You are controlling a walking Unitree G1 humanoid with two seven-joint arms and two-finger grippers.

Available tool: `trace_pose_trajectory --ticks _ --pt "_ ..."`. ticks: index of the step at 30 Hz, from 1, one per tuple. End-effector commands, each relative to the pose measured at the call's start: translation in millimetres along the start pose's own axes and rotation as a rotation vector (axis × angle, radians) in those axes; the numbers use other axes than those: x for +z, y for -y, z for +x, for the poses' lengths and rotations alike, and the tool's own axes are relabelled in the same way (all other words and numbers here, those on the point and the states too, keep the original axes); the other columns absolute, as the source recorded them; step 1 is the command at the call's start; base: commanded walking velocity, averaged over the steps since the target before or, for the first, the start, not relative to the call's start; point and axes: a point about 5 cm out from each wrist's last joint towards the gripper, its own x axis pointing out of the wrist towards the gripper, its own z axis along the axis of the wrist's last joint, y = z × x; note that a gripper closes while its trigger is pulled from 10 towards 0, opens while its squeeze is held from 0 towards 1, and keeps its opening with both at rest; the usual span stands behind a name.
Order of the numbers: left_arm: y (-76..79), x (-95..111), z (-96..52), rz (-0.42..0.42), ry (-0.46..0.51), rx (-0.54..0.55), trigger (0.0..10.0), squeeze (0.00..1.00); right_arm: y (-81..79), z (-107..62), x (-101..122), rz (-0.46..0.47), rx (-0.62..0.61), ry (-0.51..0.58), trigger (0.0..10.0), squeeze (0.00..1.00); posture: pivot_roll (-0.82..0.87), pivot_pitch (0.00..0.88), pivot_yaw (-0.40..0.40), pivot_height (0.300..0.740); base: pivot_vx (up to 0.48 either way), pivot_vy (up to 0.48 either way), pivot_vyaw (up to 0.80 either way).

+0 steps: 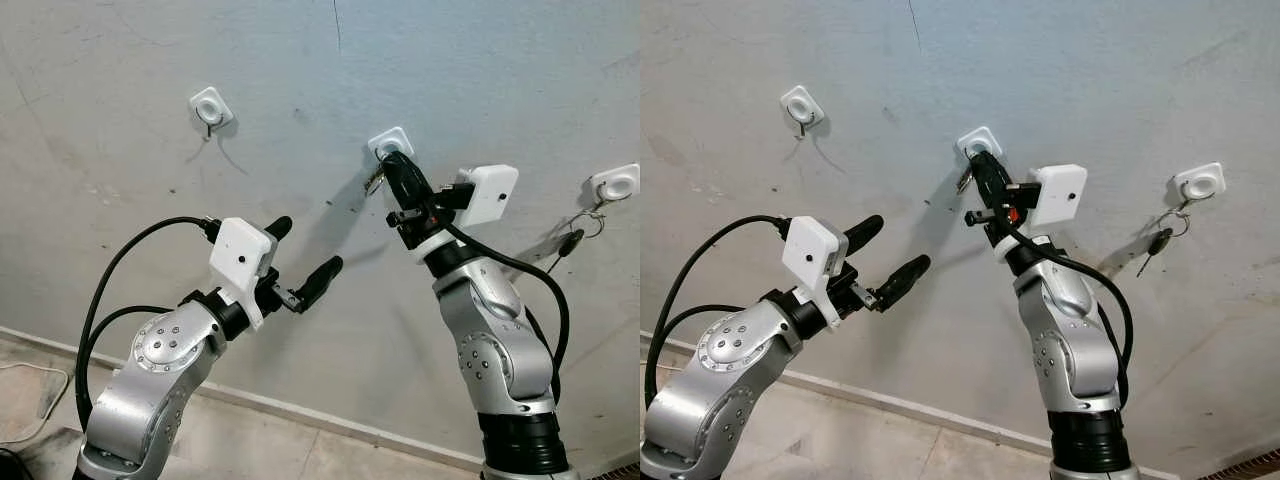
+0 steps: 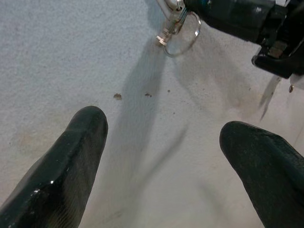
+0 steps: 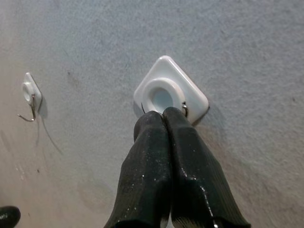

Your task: Hang keys on a hook

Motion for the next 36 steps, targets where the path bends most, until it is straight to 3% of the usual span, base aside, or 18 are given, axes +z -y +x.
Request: trace_pose_trajectory --ticks 1,32,33,34,35,36 --pt "1.0 5 1.9 0.017 0.017 -0.018 10.0 0.00 6.7 -2.9 0 -0.010 -0.025 -0.008 10.0 0.00 0.25 0.012 -0.055 0.740 0.000 0.000 0.00" --pt "2.4 5 3.2 0.017 0.018 -0.014 10.0 0.00 9.4 -13.0 -23 -0.008 -0.070 -0.091 10.0 0.00 0.25 0.010 -0.057 0.740 0.000 0.000 0.00" --pt "2.4 5 3.2 0.017 0.018 -0.014 10.0 0.00 8.6 -13.2 -24 -0.019 -0.065 -0.098 10.0 0.06 0.25 0.010 -0.057 0.740 0.000 0.000 0.00" --pt "2.4 5 3.2 0.017 0.018 -0.014 10.0 0.00 8.6 -13.2 -24 -0.019 -0.065 -0.098 10.0 0.06 0.25 0.010 -0.057 0.740 0.000 0.000 0.00" --pt "2.3 5 3.2 0.017 0.018 -0.014 10.0 0.00 8.2 -13.2 -25 -0.015 -0.064 -0.098 10.0 1.00 0.25 0.010 -0.057 0.740 0.000 0.000 0.00" --pt "2.3 5 3.3 0.017 0.019 -0.013 10.0 0.00 8.0 -13.2 -25 -0.012 -0.064 -0.099 10.0 1.00 0.25 0.010 -0.057 0.740 0.000 0.000 0.00"
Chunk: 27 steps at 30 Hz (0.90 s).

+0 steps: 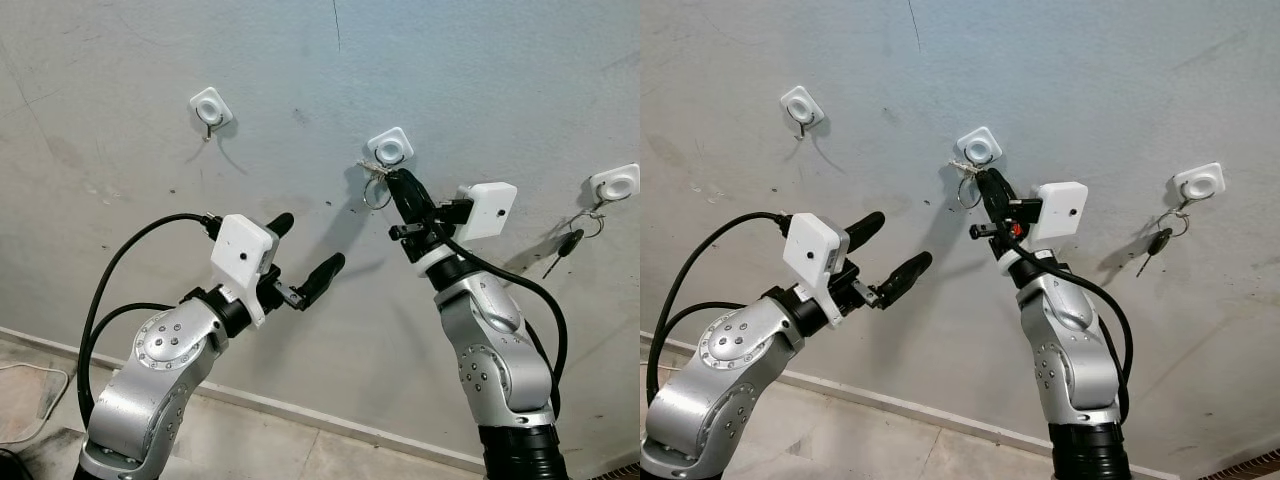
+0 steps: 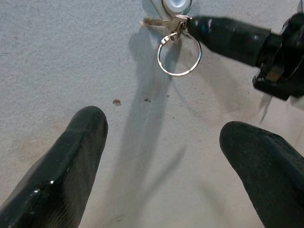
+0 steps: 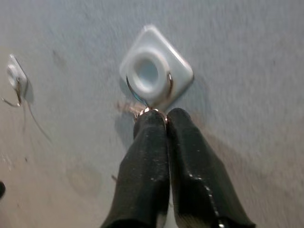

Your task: Hang keys on a hook

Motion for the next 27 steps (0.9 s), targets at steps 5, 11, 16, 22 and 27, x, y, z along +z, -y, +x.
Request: trace_pose_trajectory --ticks 5,11,16,22,27 --pt "2.3 2.5 1.8 0.012 0.010 -0.009 10.0 0.00 3.0 -3.1 -12.6 -0.002 -0.016 -0.065 10.0 1.00 0.25 0.012 -0.062 0.740 0.000 0.000 0.00" --pt "2.4 2.4 1.7 0.012 0.010 -0.007 10.0 0.00 2.5 -2.3 -12.5 -0.005 -0.013 -0.062 10.0 1.00 0.25 0.013 -0.063 0.740 0.000 0.000 0.00" --pt "2.2 2.3 1.8 0.013 0.010 -0.006 10.0 0.00 2.4 -1.6 -12.0 -0.011 -0.014 -0.054 10.0 1.00 0.25 0.012 -0.064 0.740 0.000 0.000 0.00" --pt "2.1 2.5 2.1 0.014 0.013 -0.005 10.0 0.00 3.7 -1.0 -9.4 -0.040 -0.027 -0.041 10.0 1.00 0.25 0.012 -0.065 0.740 0.000 0.000 0.00" --pt "2.0 2.5 2.3 0.014 0.015 -0.002 10.0 0.00 7.3 -2.7 -3.3 -0.138 -0.059 -0.027 10.0 1.00 0.25 0.012 -0.068 0.740 0.000 0.000 0.00"
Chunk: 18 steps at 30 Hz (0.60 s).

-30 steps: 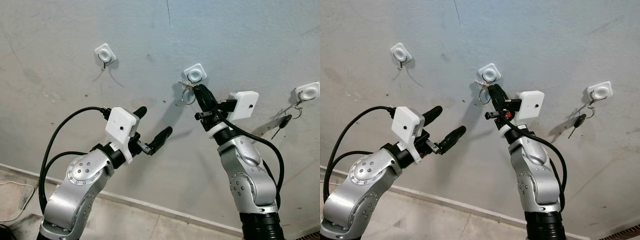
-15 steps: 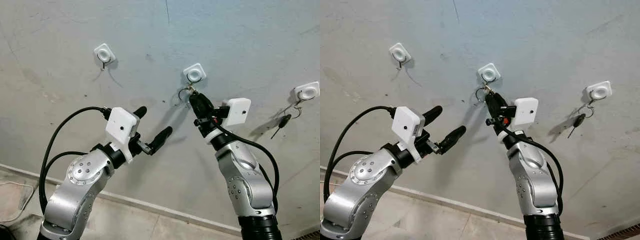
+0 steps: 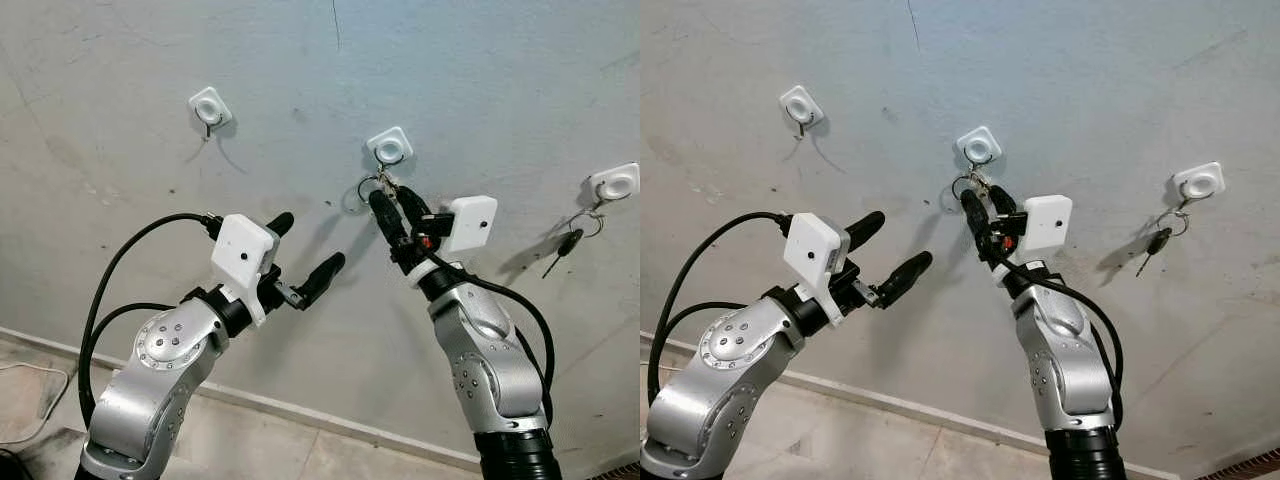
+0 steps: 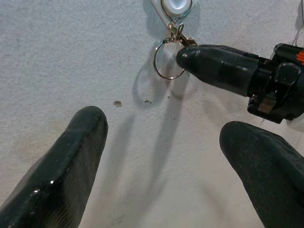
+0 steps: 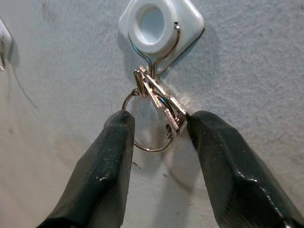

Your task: Hang keys on a hook

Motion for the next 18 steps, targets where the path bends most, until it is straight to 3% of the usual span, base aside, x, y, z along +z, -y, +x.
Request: trace_pose_trajectory --ticks 1,18 --pt "1.6 2 1.7 0.011 0.009 -0.006 10.0 0.00 7.7 -2.3 10 -0.070 -0.042 0.033 10.0 1.00 0.25 0.012 -0.068 0.740 0.000 0.000 0.00" --pt "1.9 -5 4.5 0.006 0.011 -0.014 10.0 0.00 12.7 -41.9 -2 -0.154 -0.074 -0.045 10.0 1.00 0.20 0.000 -0.075 0.740 0.000 0.000 0.00"
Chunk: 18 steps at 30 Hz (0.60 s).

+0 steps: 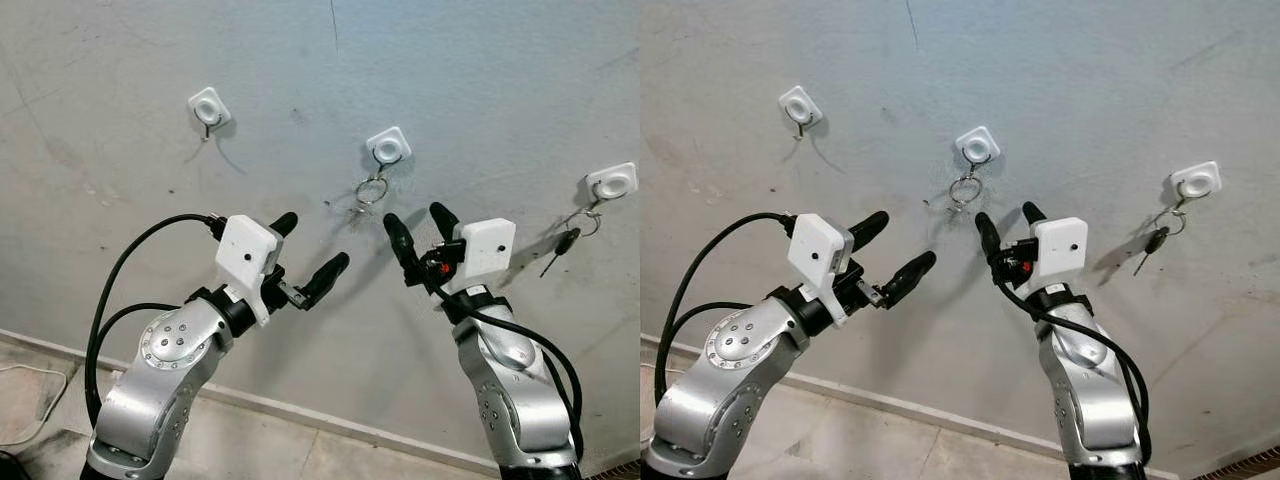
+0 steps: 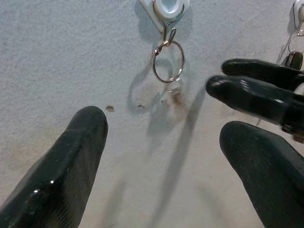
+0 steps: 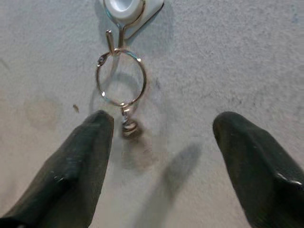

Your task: Hang keys on a hook

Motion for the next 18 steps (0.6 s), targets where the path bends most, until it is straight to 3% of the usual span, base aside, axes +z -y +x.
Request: trace_pose_trajectory --ticks 1,8,18 --pt "-0.3 -2 0.3 0.010 -0.007 -0.003 10.0 0.00 0.3 -3.8 3 -0.013 -0.009 0.001 10.0 1.00 0.20 0.000 -0.075 0.740 0.000 0.000 0.00" --pt "-5.5 -19 -5.3 -0.002 -0.039 0.051 10.0 0.00 -5.3 -35.8 -6 -0.005 -0.006 -0.071 10.0 1.00 0.16 0.000 -0.079 0.740 0.000 0.000 0.00" --pt "-7.3 -25 -8.5 0.028 -0.039 0.065 10.0 0.00 -4.8 -51.4 -12 0.054 -0.048 -0.125 10.0 1.00 0.15 0.000 -0.073 0.740 0.000 0.000 0.00"
